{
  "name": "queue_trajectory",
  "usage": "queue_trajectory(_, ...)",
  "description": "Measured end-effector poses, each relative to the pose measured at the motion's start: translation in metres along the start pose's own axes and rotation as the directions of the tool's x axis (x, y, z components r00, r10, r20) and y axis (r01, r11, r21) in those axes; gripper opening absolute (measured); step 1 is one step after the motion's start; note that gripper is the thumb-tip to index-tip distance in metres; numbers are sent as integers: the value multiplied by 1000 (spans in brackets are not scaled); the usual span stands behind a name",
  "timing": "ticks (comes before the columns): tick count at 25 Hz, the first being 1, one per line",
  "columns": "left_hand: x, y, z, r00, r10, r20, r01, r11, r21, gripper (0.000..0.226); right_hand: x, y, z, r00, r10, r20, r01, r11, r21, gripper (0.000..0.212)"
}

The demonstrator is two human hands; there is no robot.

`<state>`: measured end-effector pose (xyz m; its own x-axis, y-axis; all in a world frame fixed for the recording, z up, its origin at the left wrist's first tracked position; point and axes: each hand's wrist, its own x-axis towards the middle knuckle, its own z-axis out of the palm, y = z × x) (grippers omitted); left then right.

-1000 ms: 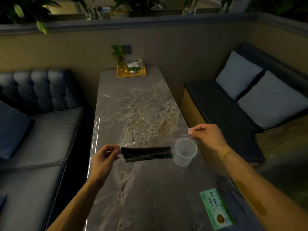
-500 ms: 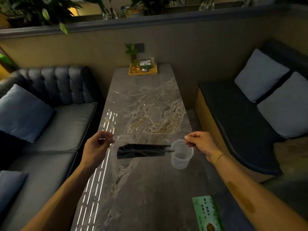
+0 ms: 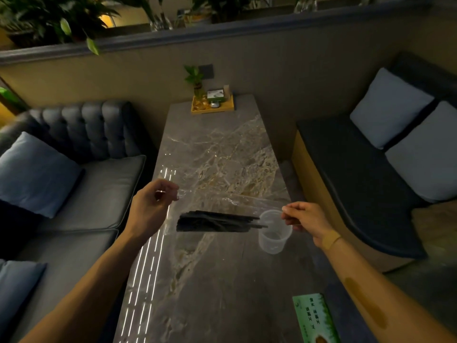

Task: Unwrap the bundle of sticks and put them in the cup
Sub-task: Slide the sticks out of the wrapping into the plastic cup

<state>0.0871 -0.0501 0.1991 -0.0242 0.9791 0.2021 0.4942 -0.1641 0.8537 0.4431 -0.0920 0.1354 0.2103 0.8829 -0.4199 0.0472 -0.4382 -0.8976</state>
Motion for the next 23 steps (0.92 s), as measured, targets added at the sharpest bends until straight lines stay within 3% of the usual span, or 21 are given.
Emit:
queue_trajectory(11, 27, 45, 18, 996, 73, 53, -81, 982, 171, 35, 13, 18, -4, 997, 76, -5, -75, 994, 84, 15)
queue_trajectory(23, 47, 91, 39, 981, 143, 129, -174, 945, 277, 15, 29, 32, -13, 989, 150, 17, -150, 971, 184, 8)
